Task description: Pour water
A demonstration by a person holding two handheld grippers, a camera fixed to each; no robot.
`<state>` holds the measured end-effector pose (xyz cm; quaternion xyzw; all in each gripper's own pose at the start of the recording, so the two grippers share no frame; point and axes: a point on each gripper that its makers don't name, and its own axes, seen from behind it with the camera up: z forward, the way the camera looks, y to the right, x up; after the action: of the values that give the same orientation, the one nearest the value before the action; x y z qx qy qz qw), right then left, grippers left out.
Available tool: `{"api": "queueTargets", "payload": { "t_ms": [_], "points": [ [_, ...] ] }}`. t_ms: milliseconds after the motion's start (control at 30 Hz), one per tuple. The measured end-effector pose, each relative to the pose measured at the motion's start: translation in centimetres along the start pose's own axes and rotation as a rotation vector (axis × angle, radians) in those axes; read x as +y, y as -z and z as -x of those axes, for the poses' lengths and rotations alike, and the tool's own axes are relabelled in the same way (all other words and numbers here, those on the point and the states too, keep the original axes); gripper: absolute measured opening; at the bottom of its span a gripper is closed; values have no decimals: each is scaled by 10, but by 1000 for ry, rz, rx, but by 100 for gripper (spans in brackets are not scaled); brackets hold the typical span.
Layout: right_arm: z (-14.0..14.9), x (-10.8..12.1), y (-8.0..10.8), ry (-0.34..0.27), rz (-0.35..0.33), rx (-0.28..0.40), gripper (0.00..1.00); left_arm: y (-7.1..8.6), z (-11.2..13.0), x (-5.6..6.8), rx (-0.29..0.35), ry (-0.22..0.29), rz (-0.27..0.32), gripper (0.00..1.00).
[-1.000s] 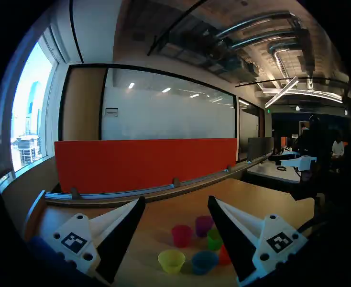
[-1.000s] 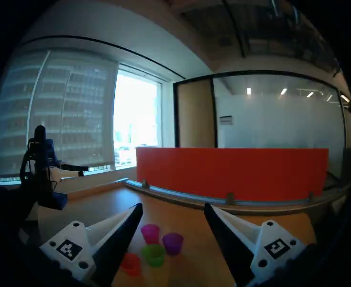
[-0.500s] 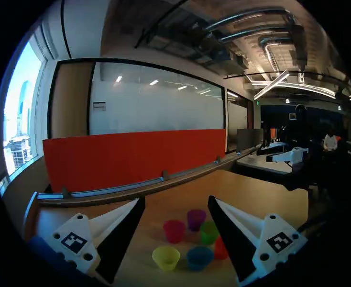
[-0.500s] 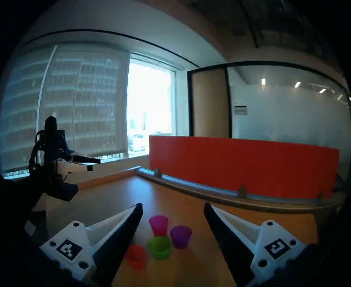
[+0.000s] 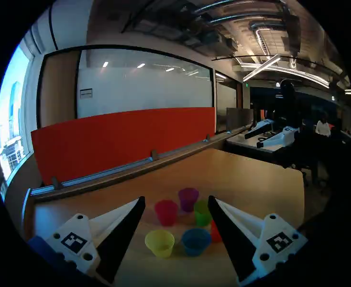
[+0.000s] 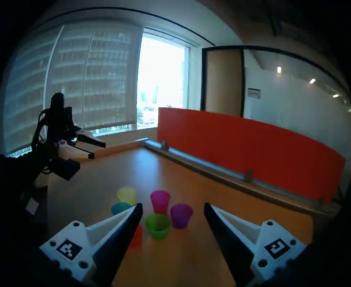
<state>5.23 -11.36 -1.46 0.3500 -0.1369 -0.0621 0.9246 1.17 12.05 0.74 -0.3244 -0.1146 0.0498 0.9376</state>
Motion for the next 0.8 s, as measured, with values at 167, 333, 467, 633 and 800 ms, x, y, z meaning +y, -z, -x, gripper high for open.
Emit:
{"api": "queueTargets", "payload": {
  "t_ms": [167,333,467,633,800],
  "points": [
    [5,1,-1,-1,-15,-23,99,-5,11,4,-34,-13,21,97],
    [8,3,-4,12,-17,-37,99,-9,22,4,-64,-30,23,97],
    [12,3,-8,19,-23,-47,99,-13,33,8,-91,-45,34,97],
    [17,5,-13,21,-27,-56,99,-19,50,15,-121,-54,50,97],
    [24,9,-19,14,-32,-70,99,-27,68,18,-150,-47,55,97]
  ]
}}
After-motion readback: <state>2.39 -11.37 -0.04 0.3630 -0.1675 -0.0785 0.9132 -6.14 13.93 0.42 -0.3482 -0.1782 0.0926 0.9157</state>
